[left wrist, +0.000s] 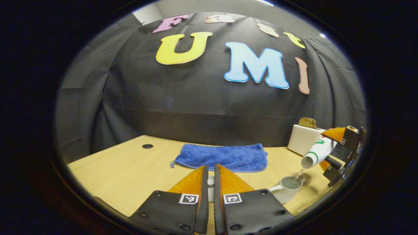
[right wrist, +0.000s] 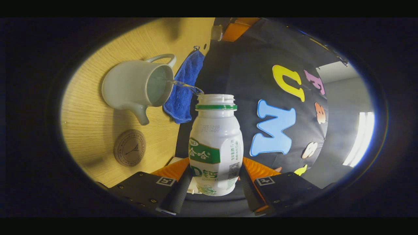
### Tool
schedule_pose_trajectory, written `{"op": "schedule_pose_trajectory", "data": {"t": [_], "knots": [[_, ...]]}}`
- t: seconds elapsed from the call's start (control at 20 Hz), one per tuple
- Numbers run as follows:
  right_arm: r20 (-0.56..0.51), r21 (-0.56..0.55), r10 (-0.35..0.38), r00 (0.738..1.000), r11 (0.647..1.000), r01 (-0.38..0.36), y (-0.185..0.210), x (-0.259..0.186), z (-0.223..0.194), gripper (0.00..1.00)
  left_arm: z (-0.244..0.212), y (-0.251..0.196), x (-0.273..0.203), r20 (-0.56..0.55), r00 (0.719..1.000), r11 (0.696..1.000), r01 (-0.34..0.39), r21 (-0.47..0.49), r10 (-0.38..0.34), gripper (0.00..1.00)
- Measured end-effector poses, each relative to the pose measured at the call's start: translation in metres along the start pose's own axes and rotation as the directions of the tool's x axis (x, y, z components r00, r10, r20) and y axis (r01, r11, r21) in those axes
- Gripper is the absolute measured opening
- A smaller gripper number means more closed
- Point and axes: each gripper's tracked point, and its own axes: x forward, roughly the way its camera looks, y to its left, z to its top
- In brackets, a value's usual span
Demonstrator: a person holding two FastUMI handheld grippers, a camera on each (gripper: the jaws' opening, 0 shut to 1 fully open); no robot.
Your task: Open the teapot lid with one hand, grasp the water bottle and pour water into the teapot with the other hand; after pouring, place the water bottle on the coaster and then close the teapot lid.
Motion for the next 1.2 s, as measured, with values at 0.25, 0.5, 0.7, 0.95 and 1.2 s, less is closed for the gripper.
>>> {"op": "schedule_pose_trajectory", "data": {"t": [0.25,0.5,0.7,0.95,1.2], "knots": [[0.003,-0.017,-0.010,1.000,1.000,0.010,-0.011,0.005,0.000,0.74,-0.001,0.000,0.001,-0.003,1.000,1.000,0.002,0.001,-0.002,0.13],[0.005,-0.038,-0.022,1.000,0.999,0.022,-0.016,0.006,-0.002,0.74,-0.002,-0.001,0.000,-0.008,1.000,1.000,0.004,0.004,-0.004,0.14],[0.007,-0.052,-0.028,1.000,0.998,0.028,-0.021,0.007,-0.002,0.74,-0.001,-0.001,-0.001,-0.011,1.000,1.000,0.006,0.004,-0.006,0.13],[0.011,-0.071,-0.040,0.999,0.997,0.040,-0.026,0.008,-0.002,0.74,-0.005,-0.003,0.001,-0.020,1.000,1.000,0.009,0.007,-0.009,0.13],[0.015,-0.095,-0.045,0.999,0.994,0.046,-0.030,0.009,-0.001,0.74,-0.005,-0.003,0.001,-0.024,1.000,1.000,0.011,0.008,-0.011,0.13]]}}
